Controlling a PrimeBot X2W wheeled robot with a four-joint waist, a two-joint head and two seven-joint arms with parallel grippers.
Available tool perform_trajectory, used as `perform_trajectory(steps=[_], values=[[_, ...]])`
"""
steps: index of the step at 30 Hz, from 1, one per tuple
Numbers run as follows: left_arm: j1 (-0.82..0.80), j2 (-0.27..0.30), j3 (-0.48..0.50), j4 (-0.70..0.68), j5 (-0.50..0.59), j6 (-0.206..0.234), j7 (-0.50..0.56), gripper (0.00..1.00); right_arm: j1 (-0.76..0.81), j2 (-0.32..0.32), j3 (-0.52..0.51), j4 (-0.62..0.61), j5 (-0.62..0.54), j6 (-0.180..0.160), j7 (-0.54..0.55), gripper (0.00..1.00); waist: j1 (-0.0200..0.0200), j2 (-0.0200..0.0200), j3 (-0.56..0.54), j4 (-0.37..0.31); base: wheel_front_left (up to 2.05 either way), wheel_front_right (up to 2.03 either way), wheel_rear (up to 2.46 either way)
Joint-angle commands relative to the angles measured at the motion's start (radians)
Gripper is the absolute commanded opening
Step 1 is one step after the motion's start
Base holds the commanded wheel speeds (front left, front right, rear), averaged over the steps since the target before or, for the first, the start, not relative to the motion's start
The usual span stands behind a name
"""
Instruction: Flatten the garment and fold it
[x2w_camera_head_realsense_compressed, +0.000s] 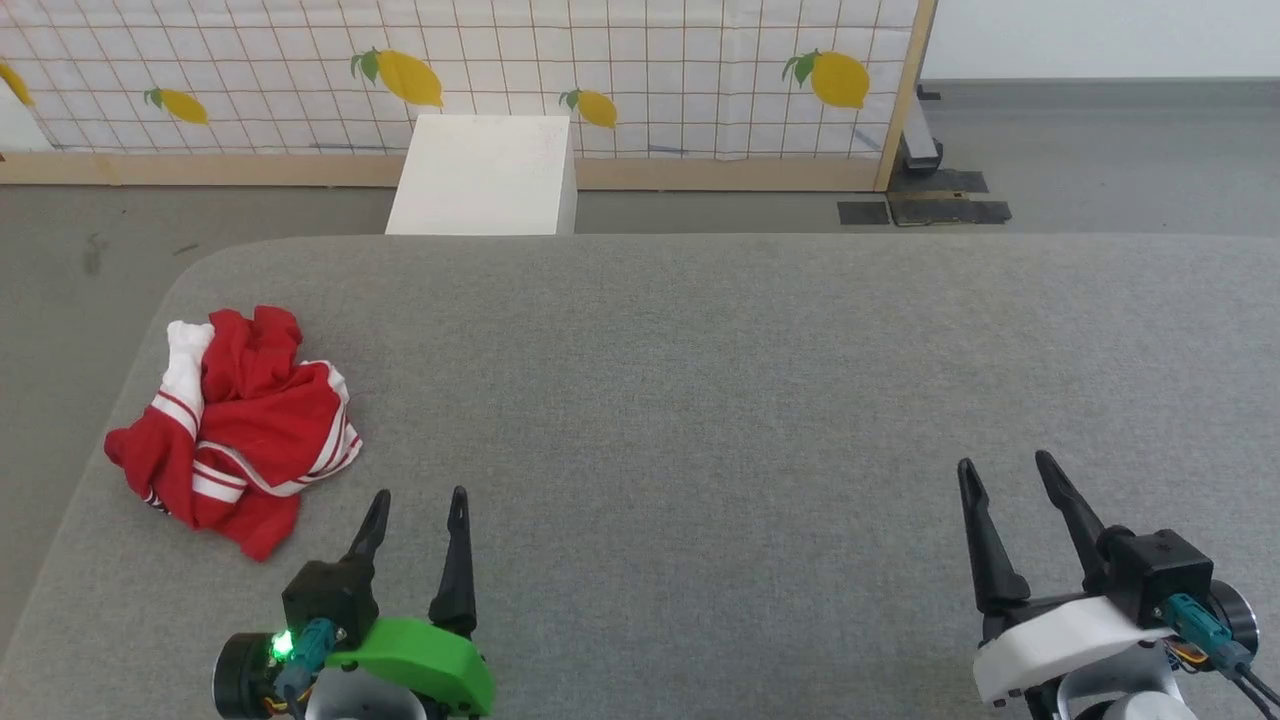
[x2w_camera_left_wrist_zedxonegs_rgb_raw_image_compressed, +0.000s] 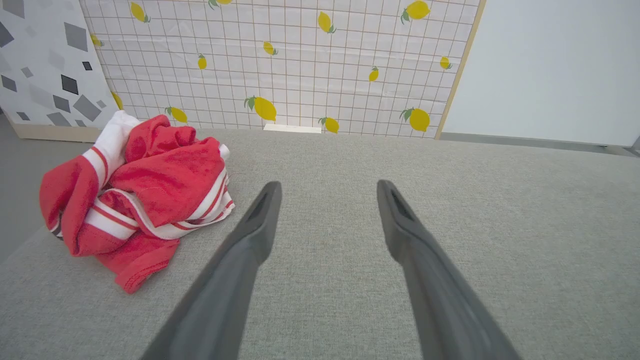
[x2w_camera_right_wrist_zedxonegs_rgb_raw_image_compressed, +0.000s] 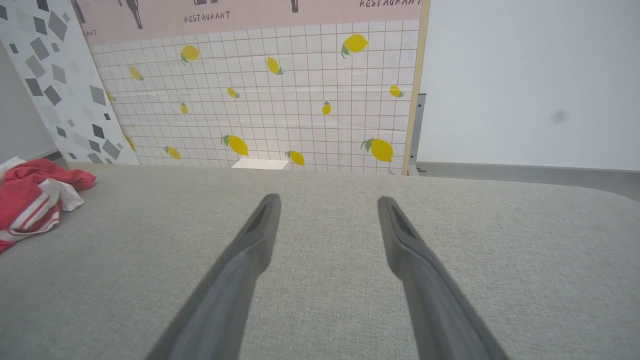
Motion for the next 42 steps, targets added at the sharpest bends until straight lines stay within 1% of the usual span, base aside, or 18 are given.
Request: perform_trajectory(steps=[1, 7, 13, 19, 33, 42], values=[[-0.005, -0.003, -0.003, 0.007, -0.010, 0.000, -0.009, 1.00, -0.002, 0.002, 0.000, 0.006, 0.013, -0.001, -0.012, 1.00, 0.0000, 0.0000, 0.000, 0.002, 0.00, 0.00, 0.00], [-0.007, -0.003, -0.009, 0.016, -0.017, 0.003, -0.022, 1.00, 0.004, 0.002, 0.021, 0.016, 0.015, -0.001, -0.023, 1.00, 0.0000, 0.0000, 0.001, 0.023, 0.00, 0.00, 0.00], [-0.005, -0.003, -0.012, 0.022, -0.024, 0.010, -0.034, 1.00, 0.011, 0.003, 0.039, 0.024, 0.018, -0.001, -0.033, 1.00, 0.0000, 0.0000, 0.001, 0.068, 0.00, 0.00, 0.00], [-0.004, -0.004, -0.011, 0.025, -0.023, 0.013, -0.046, 1.00, 0.014, 0.003, 0.050, 0.037, 0.025, -0.002, -0.045, 1.00, 0.0000, 0.0000, 0.001, 0.137, 0.00, 0.00, 0.00], [0.019, -0.004, -0.004, 0.021, -0.016, 0.010, -0.075, 1.00, 0.028, 0.003, 0.072, 0.073, 0.041, -0.002, -0.078, 1.00, 0.0000, 0.0000, -0.019, 0.322, 0.00, 0.00, 0.00], [0.037, -0.004, -0.008, 0.016, -0.003, 0.003, -0.075, 1.00, 0.032, 0.003, 0.084, 0.091, 0.048, -0.002, -0.081, 1.00, 0.0000, 0.0000, -0.034, 0.377, 0.00, 0.00, 0.00]])
